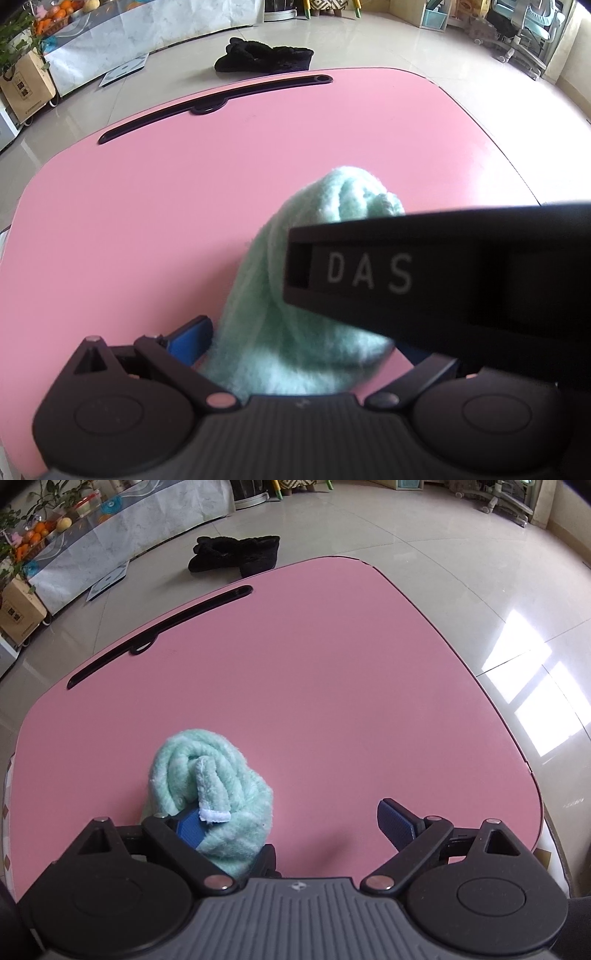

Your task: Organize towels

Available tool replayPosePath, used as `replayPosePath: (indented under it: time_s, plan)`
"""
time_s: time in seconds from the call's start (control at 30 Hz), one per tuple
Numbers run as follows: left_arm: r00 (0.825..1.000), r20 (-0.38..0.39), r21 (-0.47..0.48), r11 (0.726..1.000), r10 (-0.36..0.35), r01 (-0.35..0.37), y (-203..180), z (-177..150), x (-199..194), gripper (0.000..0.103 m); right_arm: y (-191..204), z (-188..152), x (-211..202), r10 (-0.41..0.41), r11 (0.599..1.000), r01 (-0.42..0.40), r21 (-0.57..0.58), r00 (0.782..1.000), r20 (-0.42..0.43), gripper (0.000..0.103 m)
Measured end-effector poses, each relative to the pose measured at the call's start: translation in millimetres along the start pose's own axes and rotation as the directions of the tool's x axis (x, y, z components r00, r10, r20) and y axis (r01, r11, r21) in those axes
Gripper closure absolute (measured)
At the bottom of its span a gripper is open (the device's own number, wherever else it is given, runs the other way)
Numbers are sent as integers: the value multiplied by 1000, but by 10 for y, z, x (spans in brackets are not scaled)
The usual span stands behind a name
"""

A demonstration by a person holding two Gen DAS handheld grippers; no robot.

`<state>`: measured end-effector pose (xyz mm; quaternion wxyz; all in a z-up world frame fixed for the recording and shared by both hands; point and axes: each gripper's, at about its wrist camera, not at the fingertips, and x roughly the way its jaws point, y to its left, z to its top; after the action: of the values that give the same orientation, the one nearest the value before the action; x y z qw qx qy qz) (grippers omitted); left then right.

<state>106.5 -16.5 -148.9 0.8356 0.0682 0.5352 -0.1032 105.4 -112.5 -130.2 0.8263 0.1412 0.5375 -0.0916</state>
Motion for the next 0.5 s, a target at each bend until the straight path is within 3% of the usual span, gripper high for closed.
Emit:
replayPosePath:
  time_s: [0.5]
  plan:
    - [1000, -25, -11, 1000, 3, -4, 167, -148, -95, 0, 182, -134, -57, -14, 997, 14, -80, 1000, -2, 10]
